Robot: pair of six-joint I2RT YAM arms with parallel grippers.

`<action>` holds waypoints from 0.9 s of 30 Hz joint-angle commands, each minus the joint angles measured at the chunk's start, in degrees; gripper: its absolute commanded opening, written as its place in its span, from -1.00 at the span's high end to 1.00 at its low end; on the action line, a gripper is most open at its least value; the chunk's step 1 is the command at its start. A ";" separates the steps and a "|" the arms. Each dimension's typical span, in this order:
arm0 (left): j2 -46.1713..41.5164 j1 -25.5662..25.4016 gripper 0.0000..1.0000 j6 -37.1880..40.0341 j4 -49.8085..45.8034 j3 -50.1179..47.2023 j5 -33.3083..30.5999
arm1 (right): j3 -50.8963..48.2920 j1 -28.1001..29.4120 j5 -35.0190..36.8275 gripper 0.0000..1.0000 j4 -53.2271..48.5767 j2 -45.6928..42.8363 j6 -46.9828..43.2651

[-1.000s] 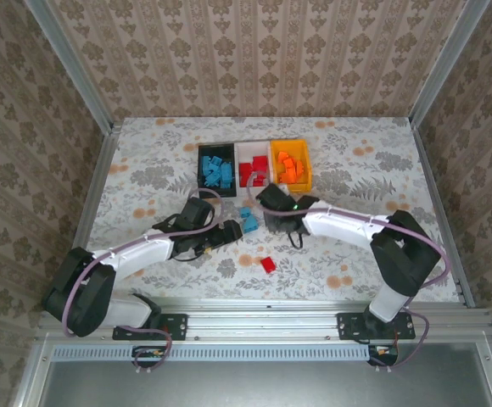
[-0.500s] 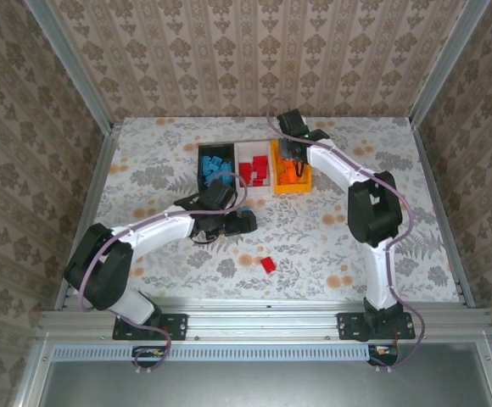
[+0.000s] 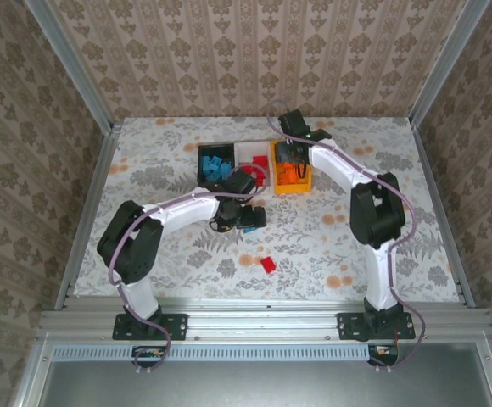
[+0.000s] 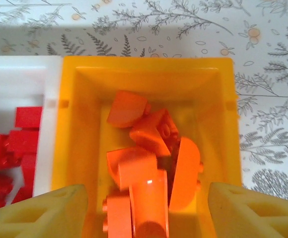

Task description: Sort the legos into containers by color

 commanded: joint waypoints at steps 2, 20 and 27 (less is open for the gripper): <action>3.62 -0.66 -0.78 -0.55 -7.16 4.34 -5.19 | -15.64 1.49 -1.17 -0.36 8.51 -15.29 5.00; 13.25 -3.27 -0.06 0.94 -8.98 12.29 -5.91 | -42.90 2.64 -4.18 -0.35 15.95 -36.81 8.21; 10.39 -4.11 0.03 0.38 -10.60 11.47 -7.71 | -44.12 2.64 -4.88 -0.34 16.32 -38.79 8.47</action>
